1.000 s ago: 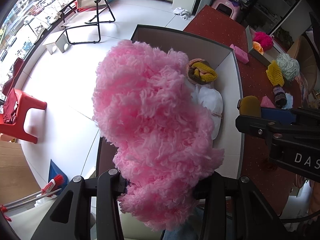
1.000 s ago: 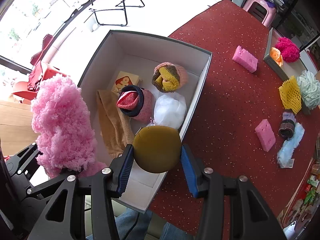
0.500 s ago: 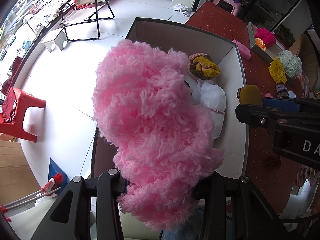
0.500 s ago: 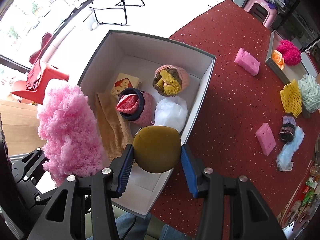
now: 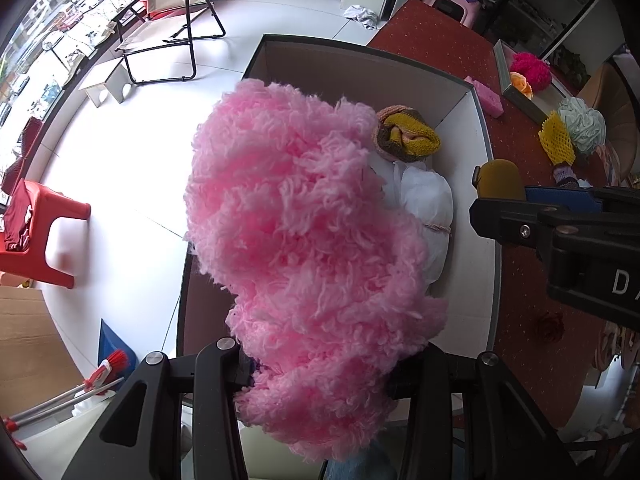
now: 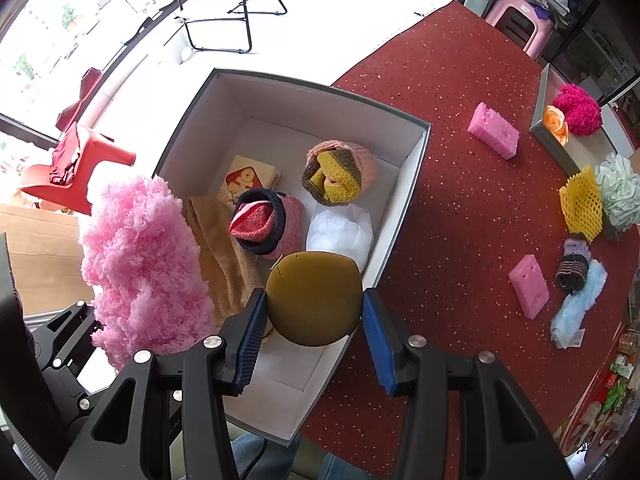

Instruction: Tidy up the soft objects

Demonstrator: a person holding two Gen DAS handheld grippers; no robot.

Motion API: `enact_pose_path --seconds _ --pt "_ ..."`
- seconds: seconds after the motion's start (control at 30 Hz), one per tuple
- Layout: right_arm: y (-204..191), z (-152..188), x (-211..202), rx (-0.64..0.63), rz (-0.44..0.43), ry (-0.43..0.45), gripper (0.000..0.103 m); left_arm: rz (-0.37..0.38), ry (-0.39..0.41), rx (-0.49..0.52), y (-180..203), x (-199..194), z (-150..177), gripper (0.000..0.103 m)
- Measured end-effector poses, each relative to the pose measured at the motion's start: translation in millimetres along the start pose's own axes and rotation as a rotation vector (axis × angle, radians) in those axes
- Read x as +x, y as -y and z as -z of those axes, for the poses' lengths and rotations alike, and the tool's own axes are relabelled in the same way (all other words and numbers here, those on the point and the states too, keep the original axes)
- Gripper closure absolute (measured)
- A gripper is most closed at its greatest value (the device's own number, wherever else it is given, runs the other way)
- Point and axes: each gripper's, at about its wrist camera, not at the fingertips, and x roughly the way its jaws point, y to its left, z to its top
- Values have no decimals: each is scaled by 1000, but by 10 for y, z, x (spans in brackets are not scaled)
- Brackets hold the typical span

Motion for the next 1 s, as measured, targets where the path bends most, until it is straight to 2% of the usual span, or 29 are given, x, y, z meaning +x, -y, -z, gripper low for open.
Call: enact_pose_path --seconds 0.9,1.0 --pt "-25 -83 115 -3 6 -23 51 -11 -27 -5 -9 154 -85 59" --pt "-35 -102 127 -6 3 -24 50 -21 -18 -7 -12 160 -90 49"
